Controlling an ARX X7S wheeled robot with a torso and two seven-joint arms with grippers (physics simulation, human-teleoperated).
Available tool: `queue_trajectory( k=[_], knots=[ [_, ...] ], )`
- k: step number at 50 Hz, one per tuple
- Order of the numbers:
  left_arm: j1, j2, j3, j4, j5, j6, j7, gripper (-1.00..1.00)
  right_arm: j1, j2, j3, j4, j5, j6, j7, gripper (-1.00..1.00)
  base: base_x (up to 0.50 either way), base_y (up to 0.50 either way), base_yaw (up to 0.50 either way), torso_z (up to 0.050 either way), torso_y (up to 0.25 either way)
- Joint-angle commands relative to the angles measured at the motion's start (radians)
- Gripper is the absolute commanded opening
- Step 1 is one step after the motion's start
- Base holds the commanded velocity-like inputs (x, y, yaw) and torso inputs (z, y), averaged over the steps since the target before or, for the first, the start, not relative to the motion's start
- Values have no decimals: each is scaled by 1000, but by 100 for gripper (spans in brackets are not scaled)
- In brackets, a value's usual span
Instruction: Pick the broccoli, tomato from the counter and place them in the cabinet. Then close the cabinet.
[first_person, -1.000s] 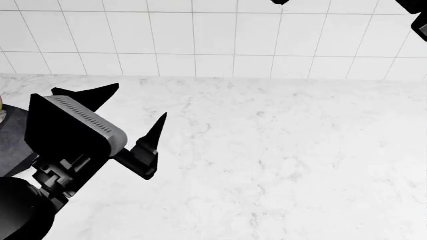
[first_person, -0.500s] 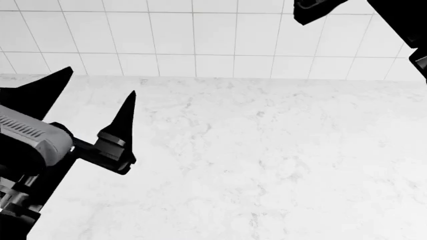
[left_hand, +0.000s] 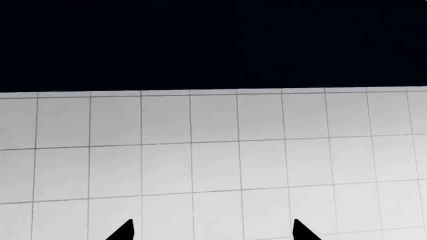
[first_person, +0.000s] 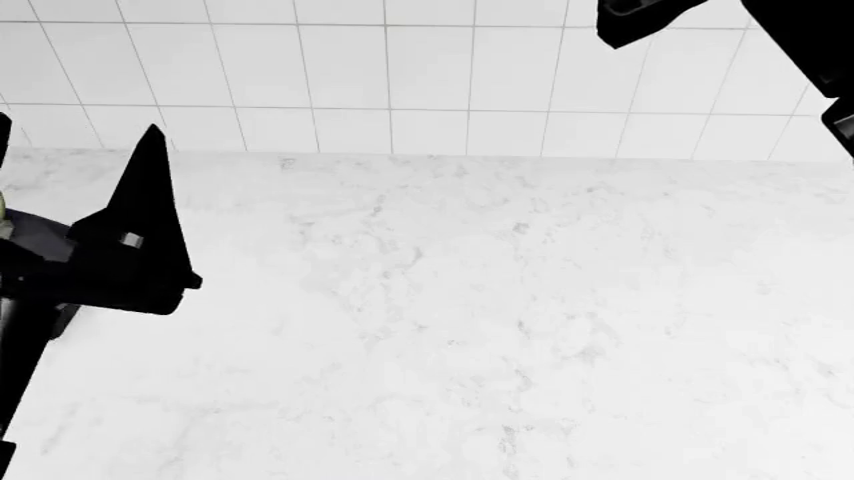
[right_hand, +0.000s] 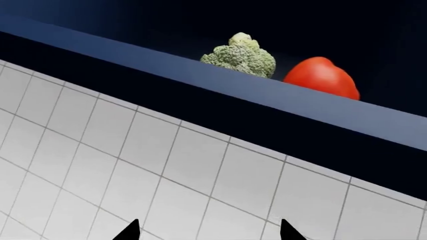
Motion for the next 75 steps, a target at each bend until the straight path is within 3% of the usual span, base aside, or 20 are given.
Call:
queue_trajectory(
  k=[1, 19, 32, 52, 65, 75],
  knots=[
    [40, 3, -81, 44, -63, 27, -103, 100, -5, 2, 3, 1, -4, -4, 0, 100, 0, 0, 0, 0, 0],
    [90, -4, -261, 69, -170, 149, -244, 100, -10, 0, 4, 9, -10, -6, -6, 100, 0, 0, 0, 0, 0],
    [38, -64, -330, 56, -260, 212, -311, 100, -6, -4, 6, 8, -8, 0, -4, 100, 0, 0, 0, 0, 0],
    [-120, -128, -315, -46, -316, 263, -431, 100, -2, -16, 4, 14, -13, 8, -7, 100, 0, 0, 0, 0, 0],
    [-321, -164, -178, -114, -327, 296, -488, 100, -2, -22, 4, 18, -16, 10, -11, 100, 0, 0, 0, 0, 0],
    [-407, -174, -145, -162, -321, 310, -528, 100, -2, -24, 5, 19, -16, 11, -11, 100, 0, 0, 0, 0, 0]
  ],
)
